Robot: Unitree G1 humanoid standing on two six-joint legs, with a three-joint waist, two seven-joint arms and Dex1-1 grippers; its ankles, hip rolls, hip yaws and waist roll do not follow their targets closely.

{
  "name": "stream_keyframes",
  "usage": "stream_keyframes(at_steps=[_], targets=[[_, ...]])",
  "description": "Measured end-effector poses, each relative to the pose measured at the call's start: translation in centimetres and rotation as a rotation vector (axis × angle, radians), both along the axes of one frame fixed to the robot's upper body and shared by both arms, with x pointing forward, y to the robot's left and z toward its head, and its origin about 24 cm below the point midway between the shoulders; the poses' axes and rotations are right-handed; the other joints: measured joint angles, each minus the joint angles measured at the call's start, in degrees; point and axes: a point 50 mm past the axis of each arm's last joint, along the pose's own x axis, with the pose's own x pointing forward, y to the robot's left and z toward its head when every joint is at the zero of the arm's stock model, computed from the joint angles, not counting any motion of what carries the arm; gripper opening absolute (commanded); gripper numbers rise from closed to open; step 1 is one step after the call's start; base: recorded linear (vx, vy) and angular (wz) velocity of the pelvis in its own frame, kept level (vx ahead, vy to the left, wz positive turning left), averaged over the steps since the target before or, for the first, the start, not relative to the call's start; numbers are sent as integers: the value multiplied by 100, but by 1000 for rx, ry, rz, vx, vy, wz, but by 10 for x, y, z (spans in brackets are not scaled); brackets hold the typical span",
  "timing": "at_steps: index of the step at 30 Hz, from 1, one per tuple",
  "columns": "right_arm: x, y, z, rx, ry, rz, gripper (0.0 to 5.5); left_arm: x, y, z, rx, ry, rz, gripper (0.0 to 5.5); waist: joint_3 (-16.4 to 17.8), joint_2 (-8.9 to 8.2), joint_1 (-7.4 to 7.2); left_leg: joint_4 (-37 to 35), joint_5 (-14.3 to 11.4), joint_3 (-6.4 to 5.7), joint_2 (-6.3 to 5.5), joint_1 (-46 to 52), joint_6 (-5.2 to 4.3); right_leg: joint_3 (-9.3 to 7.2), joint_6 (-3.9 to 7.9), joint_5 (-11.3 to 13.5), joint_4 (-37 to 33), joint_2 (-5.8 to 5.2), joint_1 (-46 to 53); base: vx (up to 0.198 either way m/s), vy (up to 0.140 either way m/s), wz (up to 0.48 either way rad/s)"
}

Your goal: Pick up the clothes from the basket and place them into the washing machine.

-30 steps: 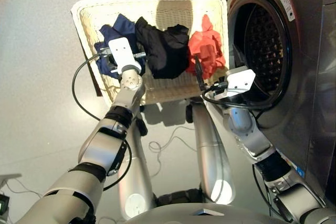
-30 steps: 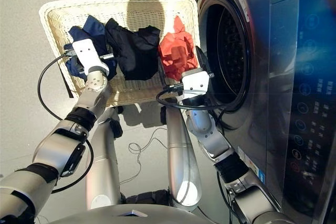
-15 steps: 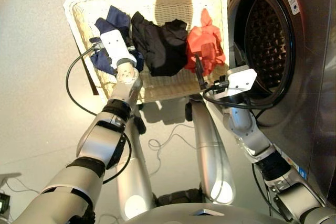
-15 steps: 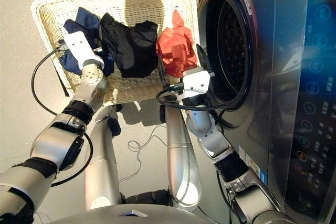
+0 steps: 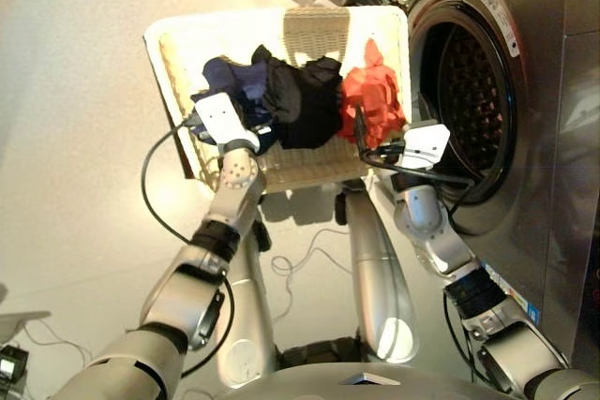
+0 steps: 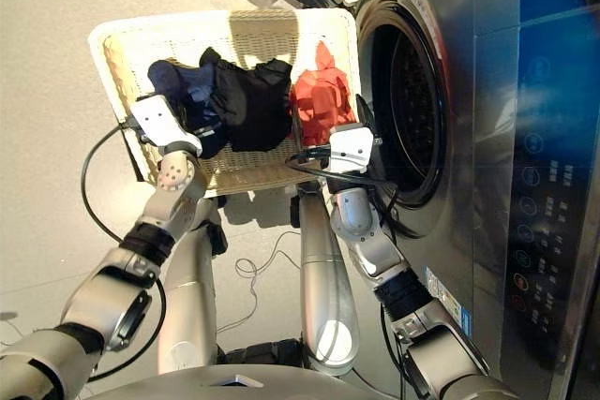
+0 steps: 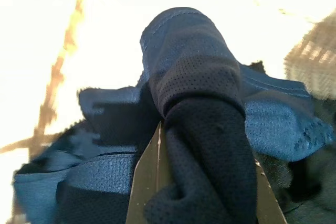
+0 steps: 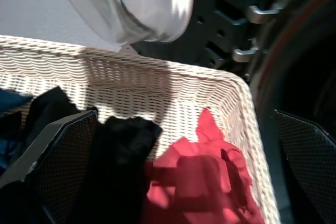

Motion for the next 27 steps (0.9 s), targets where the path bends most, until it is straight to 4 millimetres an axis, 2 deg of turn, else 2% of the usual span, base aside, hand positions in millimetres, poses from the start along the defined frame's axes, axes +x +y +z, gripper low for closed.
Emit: stream_keyframes(at_steps=[5,9,14,19,22,27], targets=[[4,-8,5,2,-7,-36,550,-27,0,17,-4,-125,-109,0,-29,272,184,-272,89,-47,-184,364,99,-33,141,9,-167,-136,368,0,0,0],[8,-8,10,-7,-8,-33,550,-36,-1,43,46,-246,-183,0,-7,332,297,-312,120,-68,-262,412,146,-36,199,8,-193,-213,426,0,0,0],[9,-6,9,-45,12,7,550,-49,-8,66,68,-368,-282,0,-6,352,287,-310,128,-90,-262,456,157,-67,204,50,-258,-214,516,0,0,0],[13,-6,9,-230,52,124,550,-58,-21,87,72,-472,-417,0,-5,364,300,-300,142,-110,-261,523,172,-89,201,75,-252,-221,597,0,0,0],[15,-4,17,-349,46,209,550,-63,-26,93,67,-502,-493,0,-7,395,302,-299,156,-111,-266,529,184,-88,203,79,-252,-226,607,0,0,0],[20,11,46,-530,-22,355,550,-65,-31,95,82,-495,-622,0,5,503,314,-299,172,-106,-273,534,190,-78,202,103,-262,-231,610,0,0,0]])
